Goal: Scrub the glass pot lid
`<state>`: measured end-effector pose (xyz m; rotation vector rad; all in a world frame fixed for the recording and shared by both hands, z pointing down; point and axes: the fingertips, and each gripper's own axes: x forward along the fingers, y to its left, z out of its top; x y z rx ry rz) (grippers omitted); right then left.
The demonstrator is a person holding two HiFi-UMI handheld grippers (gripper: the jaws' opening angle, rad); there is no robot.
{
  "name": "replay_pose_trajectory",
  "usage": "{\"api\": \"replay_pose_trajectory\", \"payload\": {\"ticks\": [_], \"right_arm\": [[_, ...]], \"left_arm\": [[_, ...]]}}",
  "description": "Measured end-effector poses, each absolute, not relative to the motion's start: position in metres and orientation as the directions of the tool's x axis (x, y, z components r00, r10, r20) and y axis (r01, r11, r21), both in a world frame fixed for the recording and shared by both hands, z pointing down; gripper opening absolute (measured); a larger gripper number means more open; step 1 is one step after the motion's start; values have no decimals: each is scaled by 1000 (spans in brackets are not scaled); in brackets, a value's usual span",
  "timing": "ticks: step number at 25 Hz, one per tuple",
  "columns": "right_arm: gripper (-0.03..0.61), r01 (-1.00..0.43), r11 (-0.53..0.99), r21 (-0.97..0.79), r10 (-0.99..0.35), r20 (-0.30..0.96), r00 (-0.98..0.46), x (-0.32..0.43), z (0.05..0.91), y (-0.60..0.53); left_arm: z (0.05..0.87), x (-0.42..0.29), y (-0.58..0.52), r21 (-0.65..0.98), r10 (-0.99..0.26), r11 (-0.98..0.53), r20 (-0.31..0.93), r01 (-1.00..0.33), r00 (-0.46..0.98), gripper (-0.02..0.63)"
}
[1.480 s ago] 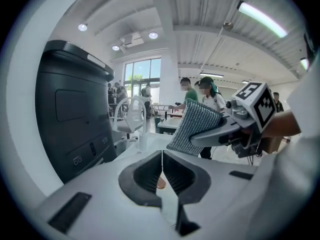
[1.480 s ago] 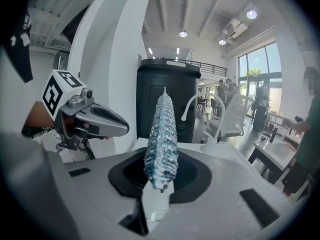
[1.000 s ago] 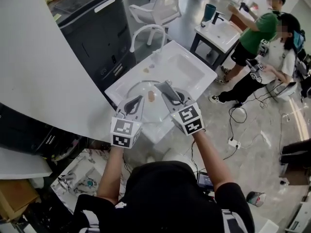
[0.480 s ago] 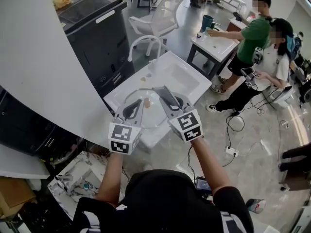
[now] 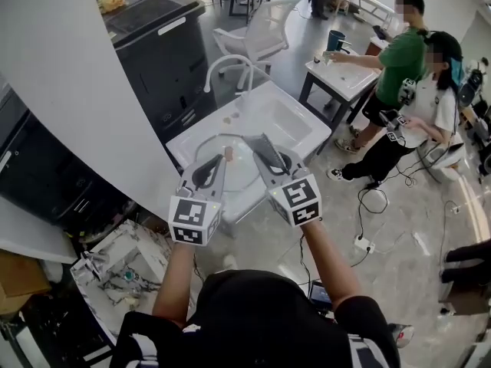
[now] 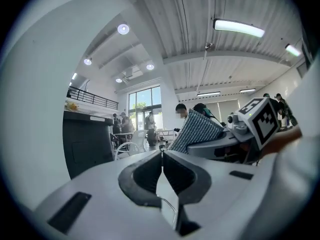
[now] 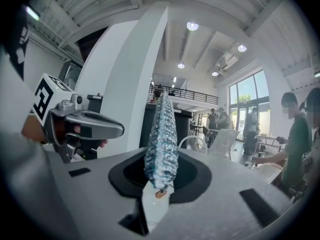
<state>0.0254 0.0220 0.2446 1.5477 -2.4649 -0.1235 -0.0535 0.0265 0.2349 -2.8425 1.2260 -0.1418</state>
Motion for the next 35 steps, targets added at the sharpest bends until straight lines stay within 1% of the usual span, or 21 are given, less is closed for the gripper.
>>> {"api": "replay_pose_trajectory", "payload": {"ticks": [11, 21, 35], "right_arm": [[67, -860, 474, 191, -880, 124, -458, 26, 234, 95], [67, -857, 475, 198, -880, 101, -464, 39, 230, 158], [67, -858, 471, 207, -882, 86, -464, 52, 229, 195]], "left_arm": [[218, -56, 101, -77, -767, -641, 24, -764, 641, 9], [213, -42, 165, -96, -774, -630, 2, -770, 633, 9], [217, -32, 197, -101, -779, -624, 4, -775, 627, 9]]}}
